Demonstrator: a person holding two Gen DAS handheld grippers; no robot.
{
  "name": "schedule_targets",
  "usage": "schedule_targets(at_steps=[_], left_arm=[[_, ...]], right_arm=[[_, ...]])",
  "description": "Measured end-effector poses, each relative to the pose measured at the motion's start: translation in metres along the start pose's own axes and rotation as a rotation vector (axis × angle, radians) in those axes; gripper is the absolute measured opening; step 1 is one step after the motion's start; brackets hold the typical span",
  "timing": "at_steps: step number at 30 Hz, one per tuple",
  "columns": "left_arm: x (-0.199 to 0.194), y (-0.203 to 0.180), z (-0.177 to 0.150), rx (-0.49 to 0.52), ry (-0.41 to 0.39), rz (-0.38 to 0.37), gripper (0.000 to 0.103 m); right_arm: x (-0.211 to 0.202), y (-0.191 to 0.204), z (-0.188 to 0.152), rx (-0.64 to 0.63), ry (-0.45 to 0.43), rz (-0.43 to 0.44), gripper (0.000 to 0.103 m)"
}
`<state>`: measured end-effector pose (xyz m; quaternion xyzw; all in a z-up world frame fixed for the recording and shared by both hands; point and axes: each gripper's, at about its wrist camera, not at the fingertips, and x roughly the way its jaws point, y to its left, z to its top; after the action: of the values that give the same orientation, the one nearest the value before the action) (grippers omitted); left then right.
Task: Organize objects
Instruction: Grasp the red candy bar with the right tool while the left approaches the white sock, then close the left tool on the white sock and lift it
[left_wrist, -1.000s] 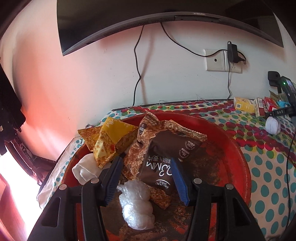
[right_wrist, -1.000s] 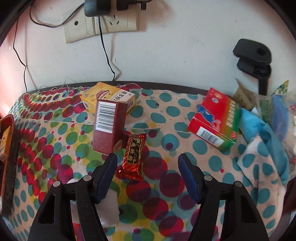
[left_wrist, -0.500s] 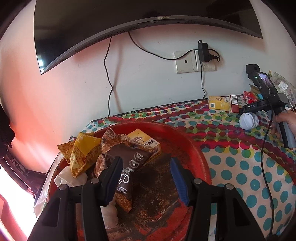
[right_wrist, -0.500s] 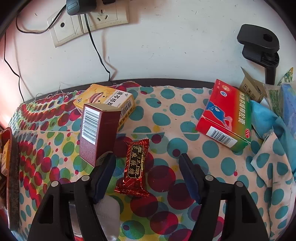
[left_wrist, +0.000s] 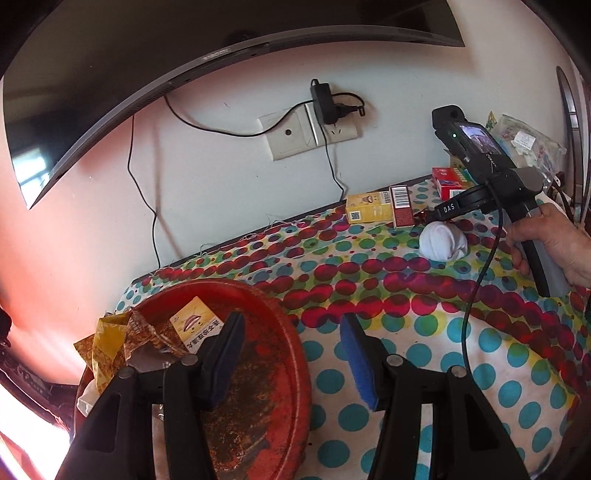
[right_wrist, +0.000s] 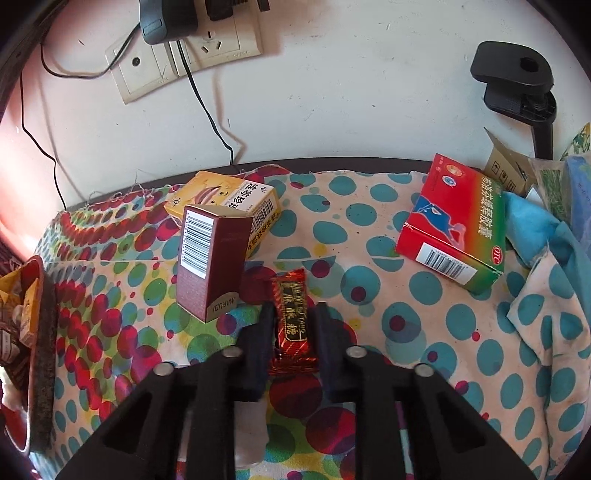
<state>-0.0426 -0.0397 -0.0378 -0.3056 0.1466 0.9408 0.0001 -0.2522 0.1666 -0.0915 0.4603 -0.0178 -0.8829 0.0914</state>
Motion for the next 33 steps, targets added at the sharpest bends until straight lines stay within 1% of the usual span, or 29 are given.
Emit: schedule_targets(at_steps=[3,5,8,10,12,16,17,19,21,25,27,33], left_arm=[[0.002,-0.011,0.007,0.01,-0.002,-0.035,0.055],[0.007,-0.016,0.012,0.009,0.0,-0.054,0.055],[0.023,-0.025,0.024,-0.021,0.03,-0.119,0.055],[0.034,-0.031,0.031,-0.067,0.051,-0.193,0.055],[0.048,-0.039,0.041,-0.105,0.076,-0.277,0.055],[0.074,-0.063,0.058,-0.094,0.132,-0.364,0.057],[0.079,-0.068,0.061,-0.09,0.141,-0.373,0.057],[0.09,-0.08,0.068,-0.077,0.162,-0.417,0.058],[0.1,-0.091,0.072,-0.063,0.181,-0.429,0.059],[0.116,-0.109,0.077,-0.009,0.196,-0.411,0.059],[0.123,-0.114,0.077,-0.002,0.213,-0.424,0.059],[0.143,-0.126,0.078,-0.006,0.252,-0.431,0.059]], right_arm=[[-0.009,-0.002,-0.008,-0.03,-0.027,-0.022,0.017],[-0.02,-0.01,-0.015,-0.003,-0.048,-0.008,0.017],[-0.038,-0.023,-0.025,0.004,-0.115,-0.051,0.017],[-0.045,-0.033,-0.031,0.009,-0.138,-0.07,0.017],[-0.047,-0.044,-0.034,0.016,-0.137,-0.075,0.017],[-0.053,-0.063,-0.048,0.061,-0.117,-0.065,0.017],[-0.058,-0.073,-0.05,0.08,-0.117,-0.054,0.017],[-0.057,-0.075,-0.051,0.098,-0.117,-0.053,0.017],[-0.049,-0.073,-0.052,0.086,-0.088,-0.071,0.017],[-0.048,-0.066,-0.052,0.057,-0.085,-0.106,0.017],[-0.047,-0.063,-0.052,0.041,-0.084,-0.118,0.017],[-0.044,-0.062,-0.051,0.036,-0.07,-0.127,0.019]])
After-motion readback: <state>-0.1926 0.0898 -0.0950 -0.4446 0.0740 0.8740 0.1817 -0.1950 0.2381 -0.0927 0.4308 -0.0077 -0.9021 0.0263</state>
